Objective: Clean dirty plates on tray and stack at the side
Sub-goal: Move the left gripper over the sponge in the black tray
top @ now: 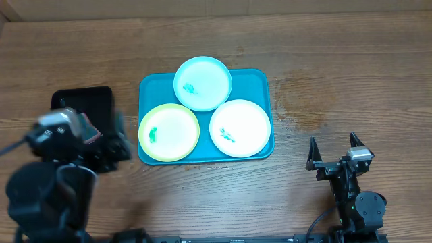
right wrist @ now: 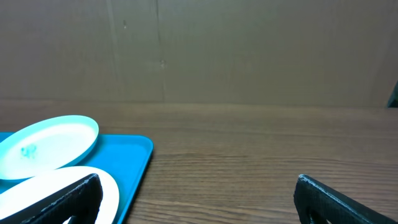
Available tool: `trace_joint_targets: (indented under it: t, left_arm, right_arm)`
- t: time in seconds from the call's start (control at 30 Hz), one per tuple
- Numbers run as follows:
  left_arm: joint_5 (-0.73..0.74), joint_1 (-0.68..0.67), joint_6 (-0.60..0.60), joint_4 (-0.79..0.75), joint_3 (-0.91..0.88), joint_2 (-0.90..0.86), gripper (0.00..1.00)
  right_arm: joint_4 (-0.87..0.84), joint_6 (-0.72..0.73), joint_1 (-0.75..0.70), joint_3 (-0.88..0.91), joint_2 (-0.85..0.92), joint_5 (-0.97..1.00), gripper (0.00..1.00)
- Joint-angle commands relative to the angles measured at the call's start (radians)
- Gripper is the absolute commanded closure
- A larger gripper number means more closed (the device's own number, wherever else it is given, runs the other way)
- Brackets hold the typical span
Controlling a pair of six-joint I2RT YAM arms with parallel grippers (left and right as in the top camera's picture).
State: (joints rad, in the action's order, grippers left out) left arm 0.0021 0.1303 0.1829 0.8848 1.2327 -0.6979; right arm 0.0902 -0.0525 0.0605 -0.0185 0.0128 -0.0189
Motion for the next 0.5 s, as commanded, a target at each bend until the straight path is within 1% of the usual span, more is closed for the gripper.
trace_joint_targets:
  t: [0.0, 0.1, 0.2, 0.27, 0.33, 0.4, 0.47]
  left_arm:
    - [-0.305, -0.005, 0.09, 0.1, 0.127, -0.105, 0.0]
    - [-0.307, -0.005, 0.085, 0.183, 0.186, -0.186, 0.0]
    - [-0.336, -0.003, 0.087, 0.192, 0.193, -0.244, 0.0]
    - [-0.332, 0.016, 0.087, 0.181, 0.194, -0.279, 0.0]
    - [-0.293, 0.056, 0.086, 0.182, 0.201, -0.315, 0.0]
    - [-0.221, 0.117, 0.076, 0.182, 0.207, -0.36, 0.0]
    - [-0.183, 0.188, 0.077, 0.18, 0.207, -0.405, 0.0]
  right_arm:
    - [-0.007, -0.001, 0.006, 0.01, -0.009, 0.003, 0.0]
    - [-0.006, -0.001, 0.006, 0.01, -0.009, 0.002, 0.0]
    - [-0.007, -0.001, 0.006, 0.011, -0.009, 0.002, 0.0]
    - [-0.007, -0.001, 0.006, 0.01, -0.009, 0.002, 0.0]
    - [-0.007, -0.001, 0.006, 0.011, -0.009, 0.002, 0.0]
    - [-0.007, -0.001, 0.006, 0.011, -0.009, 0.003, 0.0]
    - [-0.007, -0.001, 0.006, 0.011, -0.009, 0.003, 0.0]
